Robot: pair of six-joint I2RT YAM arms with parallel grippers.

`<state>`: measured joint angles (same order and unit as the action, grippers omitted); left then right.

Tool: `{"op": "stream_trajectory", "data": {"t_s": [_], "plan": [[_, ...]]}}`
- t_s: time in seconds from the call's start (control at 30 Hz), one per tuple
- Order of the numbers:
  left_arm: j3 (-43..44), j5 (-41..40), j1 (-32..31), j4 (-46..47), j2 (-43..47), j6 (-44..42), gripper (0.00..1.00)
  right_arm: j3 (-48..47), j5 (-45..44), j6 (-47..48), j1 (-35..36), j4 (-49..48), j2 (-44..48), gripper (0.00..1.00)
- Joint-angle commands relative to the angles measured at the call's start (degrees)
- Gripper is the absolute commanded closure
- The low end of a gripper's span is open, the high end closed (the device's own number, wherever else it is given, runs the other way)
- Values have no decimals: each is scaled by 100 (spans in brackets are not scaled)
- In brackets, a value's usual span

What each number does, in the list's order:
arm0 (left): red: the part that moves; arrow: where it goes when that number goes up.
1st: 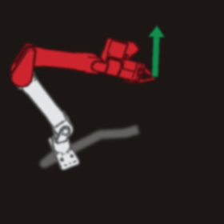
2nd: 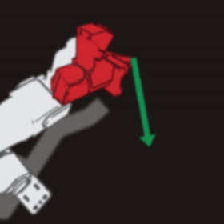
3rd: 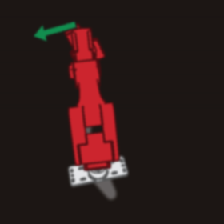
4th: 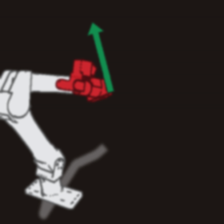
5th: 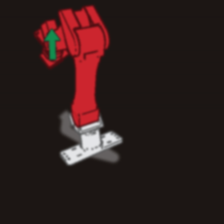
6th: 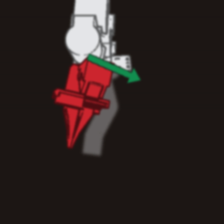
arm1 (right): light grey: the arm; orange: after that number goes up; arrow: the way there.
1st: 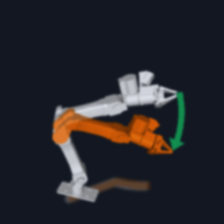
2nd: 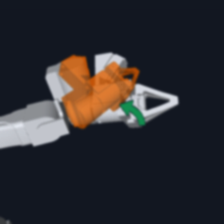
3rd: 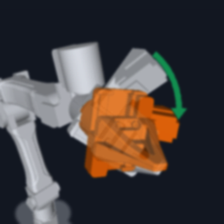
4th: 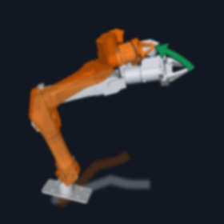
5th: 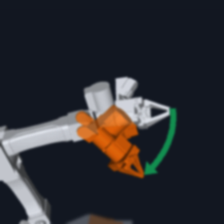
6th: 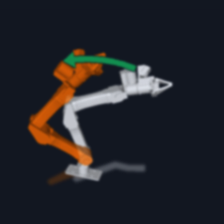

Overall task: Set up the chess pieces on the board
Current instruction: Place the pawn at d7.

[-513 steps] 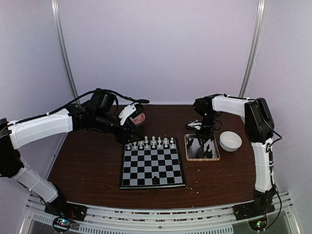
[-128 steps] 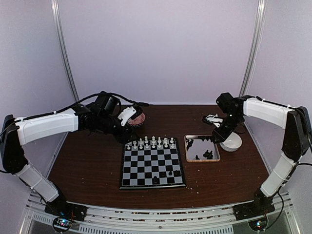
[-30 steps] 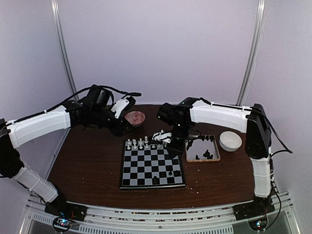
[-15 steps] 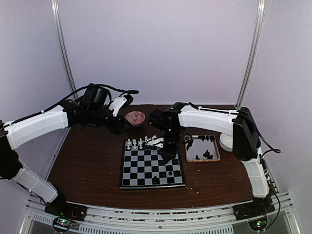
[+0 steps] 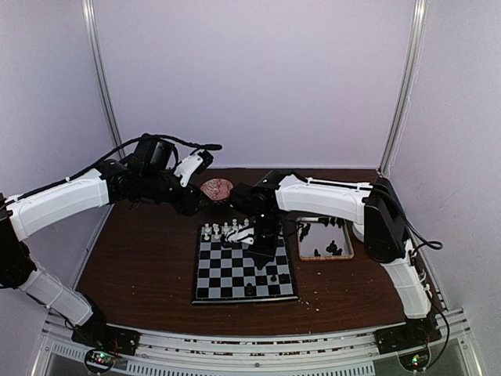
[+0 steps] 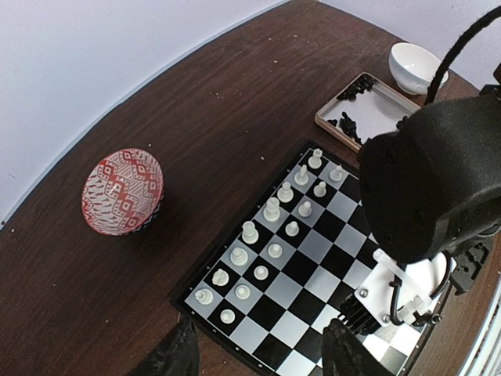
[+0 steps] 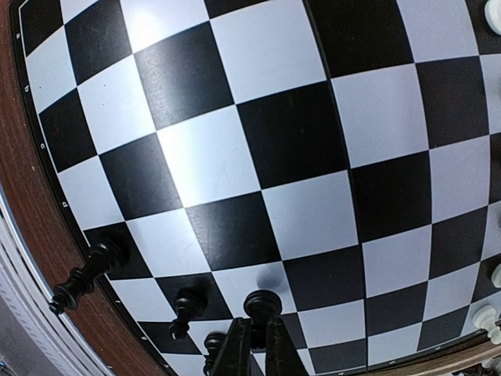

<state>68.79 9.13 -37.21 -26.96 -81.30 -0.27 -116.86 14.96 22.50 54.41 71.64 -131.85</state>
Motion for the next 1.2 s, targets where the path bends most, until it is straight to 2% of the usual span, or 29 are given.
{"op": "stream_trajectory", "data": {"t_s": [0.0,0.37,1.17], "plan": [[38,-34,37,209,137,62,45,-122,-76,-56,37,106,-162,98],[38,-33,39,213,145,69,45,-472,119,-32,187,240,-209,98],[29,-33,39,209,170,67,45,-608,314,71,522,351,-473,98]]}}
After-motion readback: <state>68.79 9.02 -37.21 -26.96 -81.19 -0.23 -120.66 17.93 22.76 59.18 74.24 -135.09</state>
